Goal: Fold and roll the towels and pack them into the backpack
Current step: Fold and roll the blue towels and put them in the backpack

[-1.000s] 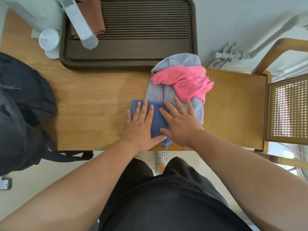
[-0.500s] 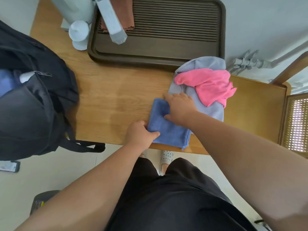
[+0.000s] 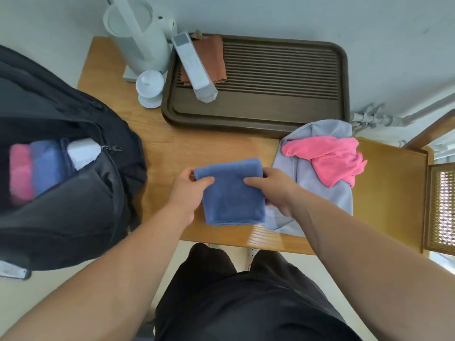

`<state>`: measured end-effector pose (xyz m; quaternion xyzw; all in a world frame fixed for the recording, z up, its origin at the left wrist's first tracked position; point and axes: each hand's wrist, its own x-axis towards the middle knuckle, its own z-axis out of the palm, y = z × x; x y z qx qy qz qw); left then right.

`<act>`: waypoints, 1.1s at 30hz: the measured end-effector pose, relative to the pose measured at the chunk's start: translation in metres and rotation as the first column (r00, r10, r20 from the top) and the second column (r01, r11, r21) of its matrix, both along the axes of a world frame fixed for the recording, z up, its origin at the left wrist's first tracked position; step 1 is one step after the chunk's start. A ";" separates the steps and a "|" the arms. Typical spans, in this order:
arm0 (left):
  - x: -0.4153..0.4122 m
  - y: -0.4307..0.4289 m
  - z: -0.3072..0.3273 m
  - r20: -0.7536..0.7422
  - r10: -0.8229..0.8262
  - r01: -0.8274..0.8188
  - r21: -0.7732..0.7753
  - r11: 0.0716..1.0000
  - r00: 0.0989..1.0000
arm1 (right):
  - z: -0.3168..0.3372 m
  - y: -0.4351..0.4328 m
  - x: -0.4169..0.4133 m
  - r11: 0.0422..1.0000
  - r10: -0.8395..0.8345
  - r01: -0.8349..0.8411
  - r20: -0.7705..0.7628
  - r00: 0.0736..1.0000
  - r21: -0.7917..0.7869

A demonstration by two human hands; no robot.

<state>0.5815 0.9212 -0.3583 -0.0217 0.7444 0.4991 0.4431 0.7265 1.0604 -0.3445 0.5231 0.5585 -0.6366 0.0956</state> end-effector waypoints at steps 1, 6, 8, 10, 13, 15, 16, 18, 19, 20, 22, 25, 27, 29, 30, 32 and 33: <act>-0.010 0.004 0.000 -0.033 -0.031 0.031 -0.006 0.999 0.999 | -0.002 -0.003 -0.006 1.000 -0.017 0.017 0.011 1.000 0.012; -0.048 0.020 -0.018 -0.342 -0.536 0.418 -0.363 0.833 0.772 | -0.014 0.000 -0.022 0.808 0.283 -0.429 0.374 0.883 0.403; -0.054 0.027 -0.019 -0.438 -0.758 0.469 -0.601 0.647 0.484 | -0.018 0.003 -0.024 0.673 0.335 -0.523 0.415 0.846 0.522; -0.055 0.035 -0.014 -0.486 -0.841 0.509 -0.675 0.534 0.237 | -0.021 0.008 -0.029 0.512 0.441 -0.607 0.420 0.793 0.607; -0.053 0.041 -0.009 -0.411 -0.910 0.630 -0.692 0.353 0.059 | -0.025 0.017 -0.037 0.355 0.583 -0.745 0.489 0.649 0.565; -0.052 0.039 -0.009 -0.333 -0.942 0.628 -0.743 0.231 -0.047 | -0.028 0.021 -0.041 0.276 0.610 -0.799 0.545 0.576 0.535; -0.052 0.037 -0.010 -0.308 -0.948 0.617 -0.762 0.195 -0.080 | -0.029 0.022 -0.042 0.248 0.616 -0.812 0.561 0.553 0.529; -0.051 0.034 -0.013 -0.278 -0.956 0.603 -0.779 0.171 -0.089 | -0.029 0.021 -0.045 0.199 0.633 -0.824 0.572 0.522 0.531; -0.051 0.032 -0.014 -0.277 -0.958 0.598 -0.782 0.177 -0.079 | -0.029 0.020 -0.046 0.171 0.641 -0.828 0.578 0.505 0.534; -0.051 0.031 -0.016 -0.282 -0.957 0.592 -0.784 0.186 -0.072 | -0.029 0.019 -0.047 0.147 0.645 -0.833 0.587 0.489 0.533; -0.052 0.029 -0.019 -0.316 -0.947 0.593 -0.776 0.217 -0.066 | -0.028 0.016 -0.050 0.138 0.640 -0.840 0.600 0.481 0.525; -0.053 0.025 -0.021 -0.431 -0.901 0.636 -0.709 0.305 -0.049 | -0.026 0.015 -0.050 0.139 0.630 -0.838 0.605 0.486 0.528; -0.056 0.026 -0.021 -0.486 -0.873 0.661 -0.669 0.341 -0.042 | -0.026 0.015 -0.048 0.128 0.627 -0.827 0.601 0.495 0.547; -0.058 0.028 -0.020 -0.505 -0.862 0.670 -0.656 0.348 -0.047 | -0.027 0.013 -0.045 0.153 0.615 -0.800 0.577 0.537 0.580; -0.059 0.030 -0.019 -0.514 -0.856 0.667 -0.655 0.356 -0.047 | -0.028 0.011 -0.043 0.161 0.602 -0.777 0.564 0.566 0.608; -0.056 0.032 -0.016 -0.538 -0.842 0.647 -0.657 0.387 -0.044 | -0.029 0.007 -0.040 0.168 0.573 -0.711 0.519 0.634 0.683; -0.055 0.033 -0.016 -0.552 -0.833 0.634 -0.660 0.403 -0.045 | -0.029 0.006 -0.038 0.179 0.565 -0.681 0.492 0.662 0.710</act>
